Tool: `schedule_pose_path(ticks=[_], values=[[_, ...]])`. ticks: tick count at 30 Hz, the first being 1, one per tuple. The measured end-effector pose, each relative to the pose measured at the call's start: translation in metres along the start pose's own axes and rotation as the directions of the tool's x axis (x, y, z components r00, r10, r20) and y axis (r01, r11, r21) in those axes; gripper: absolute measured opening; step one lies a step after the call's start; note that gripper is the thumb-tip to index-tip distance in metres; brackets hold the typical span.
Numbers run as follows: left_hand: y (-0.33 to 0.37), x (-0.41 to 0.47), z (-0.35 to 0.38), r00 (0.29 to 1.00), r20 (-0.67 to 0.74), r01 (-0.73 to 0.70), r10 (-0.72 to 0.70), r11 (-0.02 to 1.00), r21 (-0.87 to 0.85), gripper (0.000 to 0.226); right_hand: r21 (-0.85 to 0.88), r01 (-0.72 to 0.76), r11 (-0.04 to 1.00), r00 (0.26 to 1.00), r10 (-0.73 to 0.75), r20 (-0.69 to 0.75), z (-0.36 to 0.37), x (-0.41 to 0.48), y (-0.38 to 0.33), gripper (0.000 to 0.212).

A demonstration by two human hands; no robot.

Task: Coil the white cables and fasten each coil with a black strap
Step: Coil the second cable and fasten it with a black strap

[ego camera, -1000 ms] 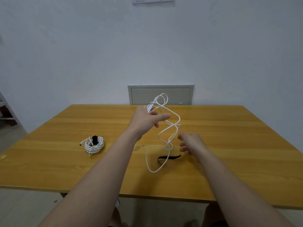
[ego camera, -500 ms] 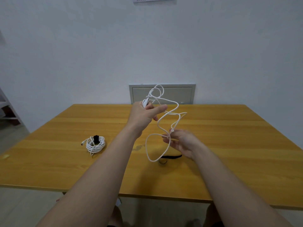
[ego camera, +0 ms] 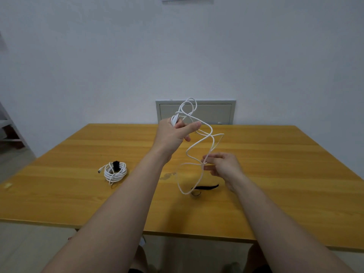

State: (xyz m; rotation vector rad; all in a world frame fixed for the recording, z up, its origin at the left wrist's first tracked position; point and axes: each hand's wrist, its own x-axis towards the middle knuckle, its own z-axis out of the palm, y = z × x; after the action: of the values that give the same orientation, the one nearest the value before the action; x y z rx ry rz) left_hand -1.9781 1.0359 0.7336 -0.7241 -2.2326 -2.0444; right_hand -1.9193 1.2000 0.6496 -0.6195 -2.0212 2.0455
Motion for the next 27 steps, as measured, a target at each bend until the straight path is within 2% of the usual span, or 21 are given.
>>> schedule_pose_path(ticks=[3,8,11,15,16,21,25,27], values=[[0.001,-0.002,0.001,1.000,-0.002,-0.013,0.013,1.000,-0.011,0.060,0.068,0.001,0.998,1.000,0.000,-0.008,0.001,0.003,0.001,0.014],[0.004,-0.003,0.000,1.000,0.006,-0.023,0.023,0.999,-0.025,0.059,0.214,-0.092,0.972,0.993,0.106,-0.056,0.001,0.004,0.003,0.038],[0.006,-0.005,0.001,0.999,0.002,-0.034,0.034,0.999,-0.021,0.058,0.317,-0.140,0.938,0.986,0.160,-0.037,0.001,0.005,0.003,0.036],[0.006,-0.005,0.000,0.999,0.011,-0.039,0.039,0.998,-0.048,0.059,0.331,-0.180,0.926,0.975,0.213,-0.066,0.004,0.010,0.005,0.006],[0.006,-0.005,0.000,0.999,0.017,-0.037,0.037,0.998,-0.051,0.059,0.314,-0.188,0.931,0.975,0.215,-0.054,0.005,0.011,0.006,0.005],[0.006,-0.007,0.002,0.998,0.041,-0.039,0.042,0.998,-0.059,0.057,0.299,-0.241,0.923,0.969,0.248,0.013,0.003,0.011,0.007,0.015],[0.009,-0.009,0.002,0.998,0.040,-0.037,0.040,0.997,-0.070,0.055,0.407,-0.306,0.861,0.948,0.314,0.048,0.002,0.019,0.014,0.032],[0.009,-0.009,0.002,0.999,0.044,-0.030,0.033,0.997,-0.069,0.056,0.417,-0.297,0.859,0.949,0.313,0.031,0.003,0.020,0.016,0.029]])
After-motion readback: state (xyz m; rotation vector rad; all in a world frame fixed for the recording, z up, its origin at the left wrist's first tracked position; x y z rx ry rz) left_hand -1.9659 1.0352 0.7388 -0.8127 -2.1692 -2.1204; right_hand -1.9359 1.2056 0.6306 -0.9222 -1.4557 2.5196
